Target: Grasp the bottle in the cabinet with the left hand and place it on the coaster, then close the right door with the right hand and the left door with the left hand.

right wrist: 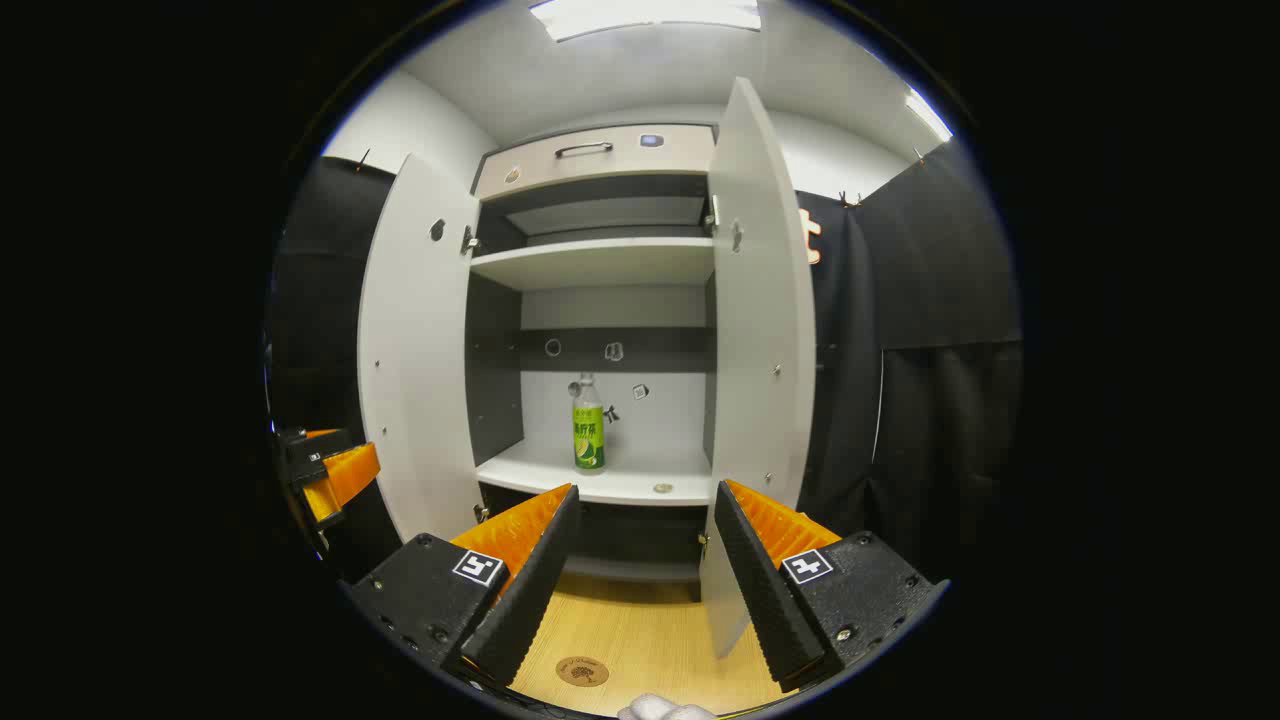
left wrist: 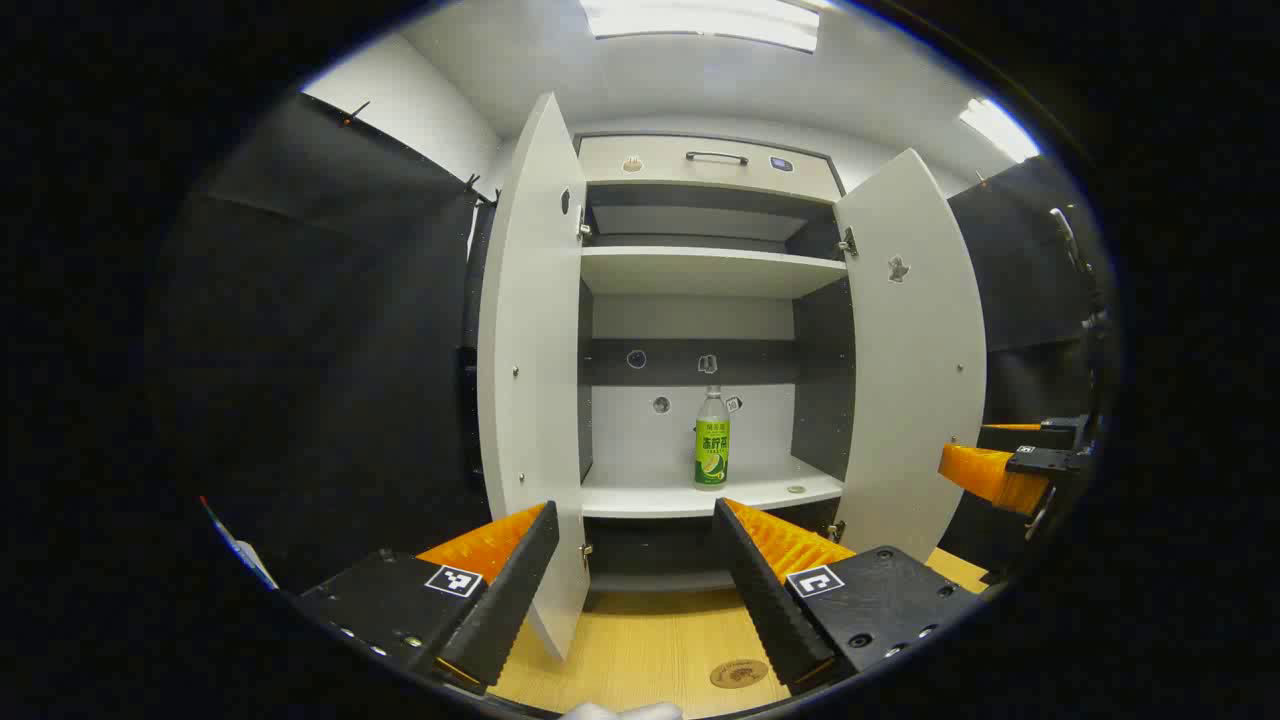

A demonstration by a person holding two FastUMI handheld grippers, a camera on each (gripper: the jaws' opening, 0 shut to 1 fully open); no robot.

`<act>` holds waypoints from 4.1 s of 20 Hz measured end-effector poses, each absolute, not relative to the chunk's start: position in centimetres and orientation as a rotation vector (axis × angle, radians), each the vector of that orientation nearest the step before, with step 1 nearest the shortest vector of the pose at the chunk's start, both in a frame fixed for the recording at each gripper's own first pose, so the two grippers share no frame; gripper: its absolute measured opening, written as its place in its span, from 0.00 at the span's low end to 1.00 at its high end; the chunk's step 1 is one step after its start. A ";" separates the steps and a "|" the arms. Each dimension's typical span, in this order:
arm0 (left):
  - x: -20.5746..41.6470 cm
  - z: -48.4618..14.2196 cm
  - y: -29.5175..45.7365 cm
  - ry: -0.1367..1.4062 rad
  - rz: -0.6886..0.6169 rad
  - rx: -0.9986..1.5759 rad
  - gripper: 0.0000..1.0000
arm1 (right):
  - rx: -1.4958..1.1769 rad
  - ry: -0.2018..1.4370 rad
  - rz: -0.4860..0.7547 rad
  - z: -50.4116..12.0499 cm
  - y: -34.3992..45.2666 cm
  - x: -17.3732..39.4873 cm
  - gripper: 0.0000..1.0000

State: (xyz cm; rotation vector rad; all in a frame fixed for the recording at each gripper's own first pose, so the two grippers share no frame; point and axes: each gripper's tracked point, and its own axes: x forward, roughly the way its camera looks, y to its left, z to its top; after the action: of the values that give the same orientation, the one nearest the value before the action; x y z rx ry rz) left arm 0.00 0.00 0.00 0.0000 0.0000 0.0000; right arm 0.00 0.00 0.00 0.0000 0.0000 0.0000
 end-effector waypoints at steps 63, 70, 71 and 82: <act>18.9 -4.9 -13.3 -0.050 -0.325 0.032 0.74 | -0.031 0.102 -0.159 -1.8 -4.7 -1.8 0.83; 10.6 -15.9 -15.0 -0.001 -0.438 -0.019 0.74 | -0.029 0.141 -0.200 -3.4 -7.4 -3.5 0.83; 9.8 -17.4 -15.2 -0.007 -0.449 -0.019 0.74 | -0.035 0.153 -0.210 -3.8 -7.9 -3.8 0.83; 6.8 -30.9 -17.6 0.042 -0.546 -0.003 0.74 | -0.047 0.254 -0.220 -7.4 -7.7 -4.7 0.84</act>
State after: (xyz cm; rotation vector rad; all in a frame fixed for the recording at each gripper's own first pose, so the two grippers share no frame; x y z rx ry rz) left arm 6.81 -17.58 -30.93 -0.0027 0.0422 -0.5464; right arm -4.66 -7.69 -7.39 -0.0470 0.2538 -0.2202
